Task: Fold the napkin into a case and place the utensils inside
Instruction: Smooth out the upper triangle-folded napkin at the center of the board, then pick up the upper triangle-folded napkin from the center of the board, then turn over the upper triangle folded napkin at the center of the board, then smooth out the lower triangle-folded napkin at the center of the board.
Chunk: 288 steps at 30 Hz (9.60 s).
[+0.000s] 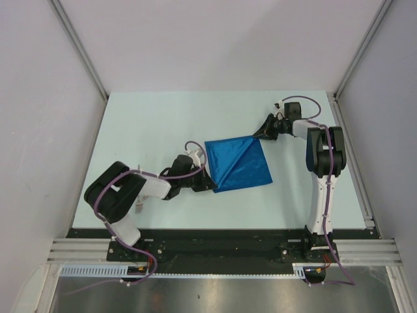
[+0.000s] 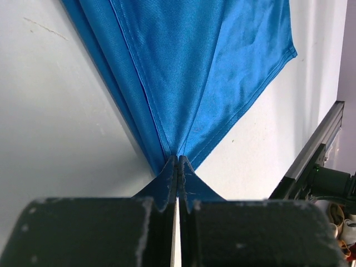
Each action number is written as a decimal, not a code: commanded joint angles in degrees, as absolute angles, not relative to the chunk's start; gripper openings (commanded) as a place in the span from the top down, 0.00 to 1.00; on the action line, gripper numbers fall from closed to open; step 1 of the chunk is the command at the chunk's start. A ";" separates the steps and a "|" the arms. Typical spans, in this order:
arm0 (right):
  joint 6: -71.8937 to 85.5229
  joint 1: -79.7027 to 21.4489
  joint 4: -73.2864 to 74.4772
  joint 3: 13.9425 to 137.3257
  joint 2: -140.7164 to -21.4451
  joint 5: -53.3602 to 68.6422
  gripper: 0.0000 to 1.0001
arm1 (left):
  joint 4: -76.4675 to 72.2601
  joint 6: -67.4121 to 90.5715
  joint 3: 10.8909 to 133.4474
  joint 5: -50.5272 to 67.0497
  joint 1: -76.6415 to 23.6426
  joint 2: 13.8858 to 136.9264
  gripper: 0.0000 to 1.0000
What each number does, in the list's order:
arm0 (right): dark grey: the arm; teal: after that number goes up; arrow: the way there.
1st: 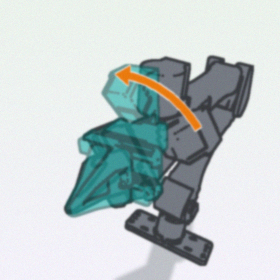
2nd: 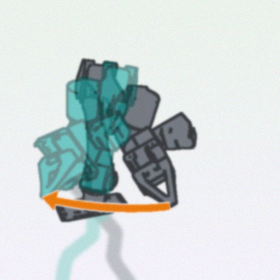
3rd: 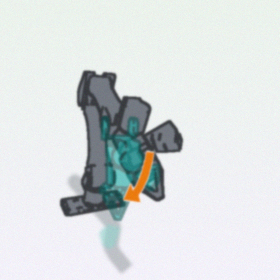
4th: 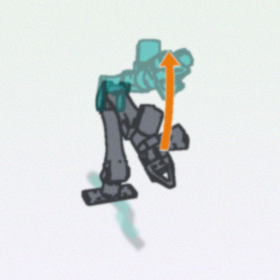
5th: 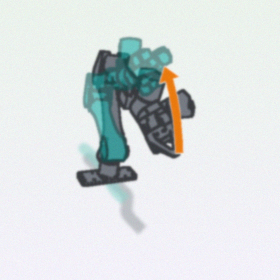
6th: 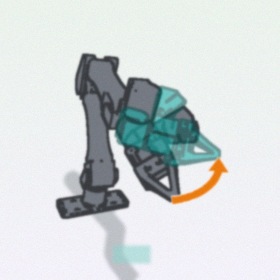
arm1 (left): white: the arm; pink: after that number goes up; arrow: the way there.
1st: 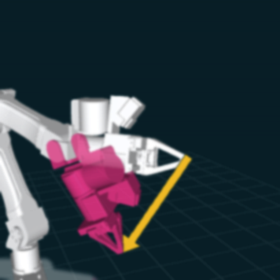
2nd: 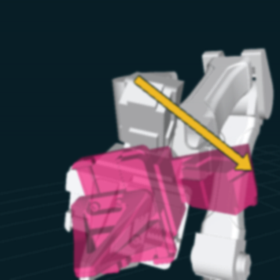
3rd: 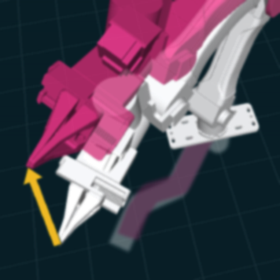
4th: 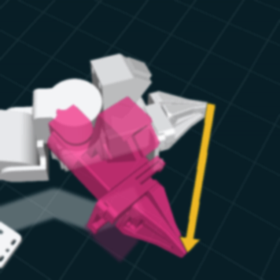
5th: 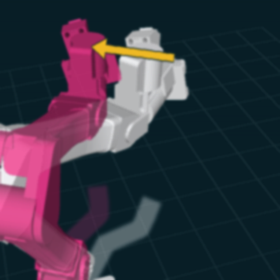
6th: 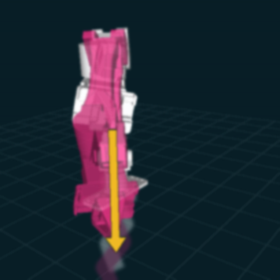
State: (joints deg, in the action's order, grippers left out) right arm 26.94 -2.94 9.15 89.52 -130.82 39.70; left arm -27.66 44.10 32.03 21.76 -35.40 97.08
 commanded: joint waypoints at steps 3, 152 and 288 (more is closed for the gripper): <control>24.70 -3.43 11.95 90.79 -133.77 34.45 0.91 | -19.61 38.69 33.83 21.09 -36.30 93.27 1.00; 24.87 -57.04 34.46 81.22 -103.90 -13.90 1.00 | 10.72 39.02 79.46 17.84 -22.51 109.71 1.00; 34.45 -22.50 -0.17 30.95 -85.17 31.37 0.75 | 17.49 34.72 70.49 -7.91 -61.52 106.79 0.91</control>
State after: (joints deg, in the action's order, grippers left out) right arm 32.03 -21.80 4.82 34.04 -87.18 31.55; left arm 17.08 34.37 67.79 -8.82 -61.12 107.72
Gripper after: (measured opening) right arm 0.262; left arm 0.118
